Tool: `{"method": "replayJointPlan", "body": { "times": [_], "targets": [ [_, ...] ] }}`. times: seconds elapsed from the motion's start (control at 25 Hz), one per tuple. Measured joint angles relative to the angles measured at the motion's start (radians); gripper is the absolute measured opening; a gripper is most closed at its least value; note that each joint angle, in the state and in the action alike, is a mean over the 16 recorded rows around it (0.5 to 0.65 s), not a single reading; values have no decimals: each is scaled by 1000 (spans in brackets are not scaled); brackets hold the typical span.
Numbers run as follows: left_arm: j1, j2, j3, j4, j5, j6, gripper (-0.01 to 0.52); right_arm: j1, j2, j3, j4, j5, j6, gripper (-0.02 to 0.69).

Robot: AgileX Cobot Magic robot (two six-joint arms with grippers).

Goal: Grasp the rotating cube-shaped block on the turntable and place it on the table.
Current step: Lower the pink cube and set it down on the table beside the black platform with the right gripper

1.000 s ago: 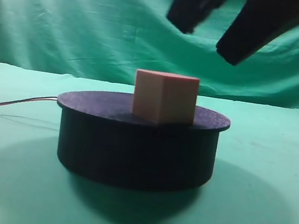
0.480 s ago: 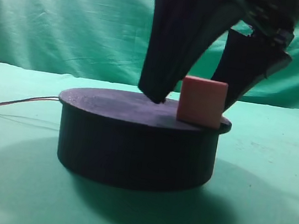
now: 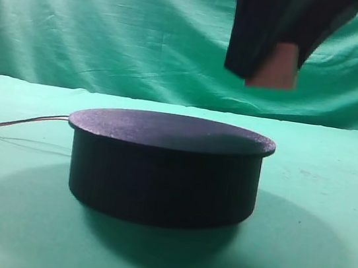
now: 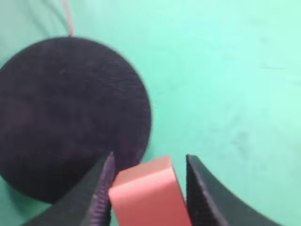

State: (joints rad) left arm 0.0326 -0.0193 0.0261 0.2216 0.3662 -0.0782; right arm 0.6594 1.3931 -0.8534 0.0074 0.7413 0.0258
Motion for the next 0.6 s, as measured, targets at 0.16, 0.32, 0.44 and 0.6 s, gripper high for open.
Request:
{"method": "replayJointPlan", "body": {
  "times": [0.16,0.32,0.44,0.6],
  "targets": [
    [0,0,0,0,0,0,0,-35,-30,109,22,-85,20,293],
    [0,0,0,0,0,0,0,-60,-22,201,55,-178,12,309],
    [0,0,0,0,0,0,0,-64,-4,237,70,-232,4,354],
    [0,0,0,0,0,0,0,-64,9,247,78,-258,5,436]
  ]
}}
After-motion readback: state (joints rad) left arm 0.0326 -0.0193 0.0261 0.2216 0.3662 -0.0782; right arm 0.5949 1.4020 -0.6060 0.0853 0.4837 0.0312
